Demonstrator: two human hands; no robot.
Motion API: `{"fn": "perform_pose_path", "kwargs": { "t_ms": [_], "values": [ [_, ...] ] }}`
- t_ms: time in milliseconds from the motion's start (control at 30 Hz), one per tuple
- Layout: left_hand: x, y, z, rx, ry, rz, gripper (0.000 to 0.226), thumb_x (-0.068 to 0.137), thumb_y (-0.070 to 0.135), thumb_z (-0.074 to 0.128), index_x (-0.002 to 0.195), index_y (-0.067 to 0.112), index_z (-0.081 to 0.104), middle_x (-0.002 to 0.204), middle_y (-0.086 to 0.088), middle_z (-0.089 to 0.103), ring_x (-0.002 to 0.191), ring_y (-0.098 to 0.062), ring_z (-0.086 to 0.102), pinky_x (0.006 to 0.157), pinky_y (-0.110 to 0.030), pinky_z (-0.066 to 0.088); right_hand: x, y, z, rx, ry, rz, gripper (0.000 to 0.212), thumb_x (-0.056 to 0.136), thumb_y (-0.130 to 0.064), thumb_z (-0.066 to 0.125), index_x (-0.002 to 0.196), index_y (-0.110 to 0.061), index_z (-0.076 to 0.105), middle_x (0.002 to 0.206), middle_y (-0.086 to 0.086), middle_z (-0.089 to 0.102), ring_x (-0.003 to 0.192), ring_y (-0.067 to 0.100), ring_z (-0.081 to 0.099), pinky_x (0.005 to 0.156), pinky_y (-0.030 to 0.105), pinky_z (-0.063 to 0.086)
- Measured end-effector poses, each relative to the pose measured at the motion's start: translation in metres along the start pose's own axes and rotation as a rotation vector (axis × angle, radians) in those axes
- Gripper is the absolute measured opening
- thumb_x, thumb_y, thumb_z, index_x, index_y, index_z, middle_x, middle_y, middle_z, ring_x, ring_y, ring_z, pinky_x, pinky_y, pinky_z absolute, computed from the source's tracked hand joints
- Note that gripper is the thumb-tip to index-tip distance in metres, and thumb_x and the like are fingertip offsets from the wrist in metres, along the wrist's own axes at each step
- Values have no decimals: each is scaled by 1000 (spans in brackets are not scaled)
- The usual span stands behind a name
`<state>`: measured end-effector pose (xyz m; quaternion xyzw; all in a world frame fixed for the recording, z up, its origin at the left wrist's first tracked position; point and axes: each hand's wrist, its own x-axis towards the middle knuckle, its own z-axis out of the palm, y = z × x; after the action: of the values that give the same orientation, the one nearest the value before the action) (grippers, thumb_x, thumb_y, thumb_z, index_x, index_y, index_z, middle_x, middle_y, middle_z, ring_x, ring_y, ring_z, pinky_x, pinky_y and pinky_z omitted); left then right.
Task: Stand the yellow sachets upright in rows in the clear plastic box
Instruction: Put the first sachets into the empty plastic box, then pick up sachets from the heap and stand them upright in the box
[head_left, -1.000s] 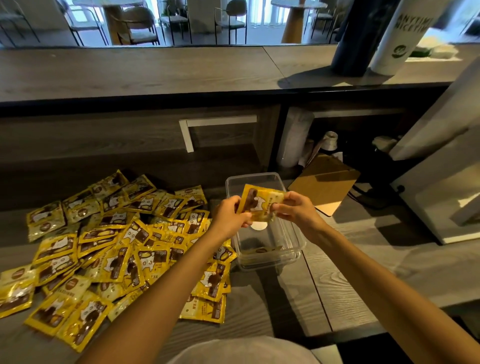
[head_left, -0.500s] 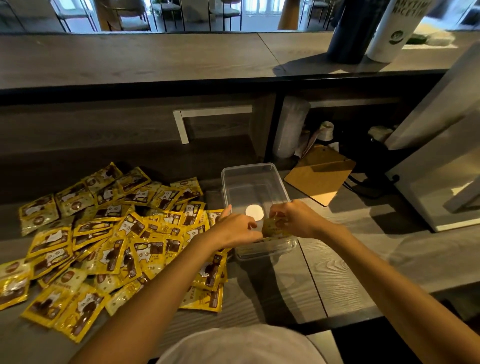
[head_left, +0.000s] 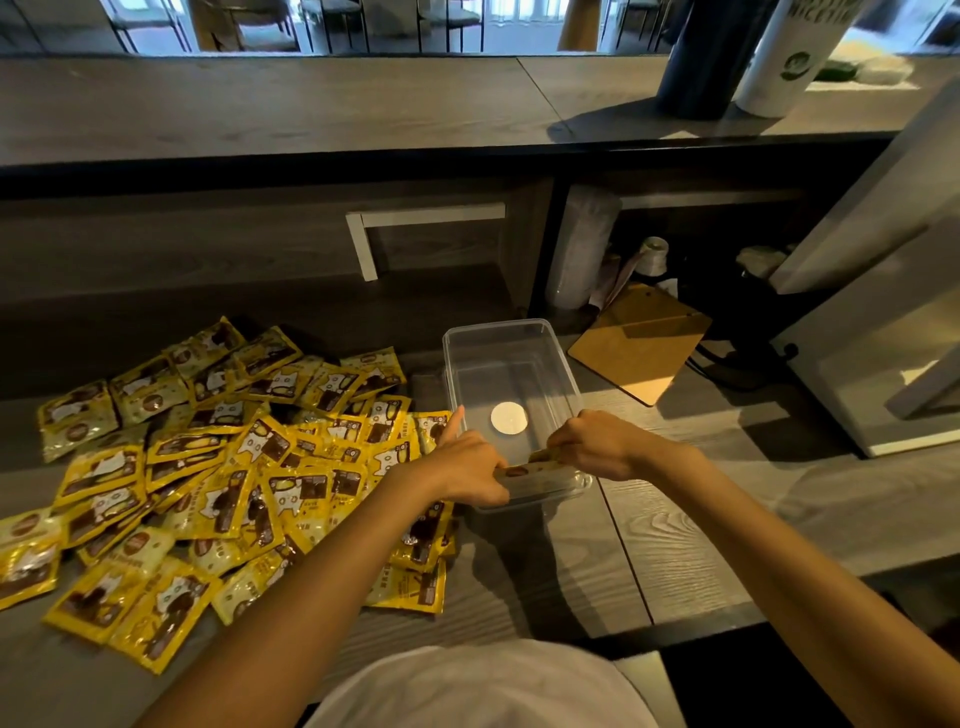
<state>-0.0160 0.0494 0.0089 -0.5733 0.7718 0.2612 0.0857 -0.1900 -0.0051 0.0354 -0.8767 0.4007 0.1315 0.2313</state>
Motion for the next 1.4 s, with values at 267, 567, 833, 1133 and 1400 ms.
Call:
{"fn": "perform_pose_path", "kwargs": {
  "t_ms": [267,567,833,1133,1400],
  "values": [
    [-1,0,-3,-79,-9,-17,33,88,29,47,112,17,66,116,-9,64,128,-19,41,111,-41,-22,-4,-1,5,-45,-40,21,33,92,-25,41,108,-11,67,103,12,68,88,23,59,82,36,48],
    [-24,-25,-29,-513,500,-250,43,90,8,48,131,19,50,130,-5,55,115,-21,54,86,-29,47,7,-35,-16,44,264,-21,36,90,-28,43,119,-15,60,121,8,63,109,20,57,90,32,46],
    [-65,-93,7,-253,341,-688,51,88,7,57,137,18,44,141,-10,44,128,-28,43,99,-36,42,56,-128,28,-45,193,-196,48,91,-10,48,138,-13,40,131,14,51,119,34,51,90,40,46],
    [-79,-117,62,-430,319,-746,104,79,21,72,149,17,-4,158,-5,-12,146,-26,-7,117,-42,16,102,-134,75,-113,-27,-86,70,94,-21,51,149,-10,10,157,12,8,146,34,3,116,50,17],
    [-91,-139,58,-537,443,-649,88,76,22,75,147,16,23,155,-2,18,140,-24,26,111,-38,31,110,-142,65,-139,169,32,69,84,-18,65,140,-4,26,143,19,30,133,37,31,111,44,28]
  ]
}}
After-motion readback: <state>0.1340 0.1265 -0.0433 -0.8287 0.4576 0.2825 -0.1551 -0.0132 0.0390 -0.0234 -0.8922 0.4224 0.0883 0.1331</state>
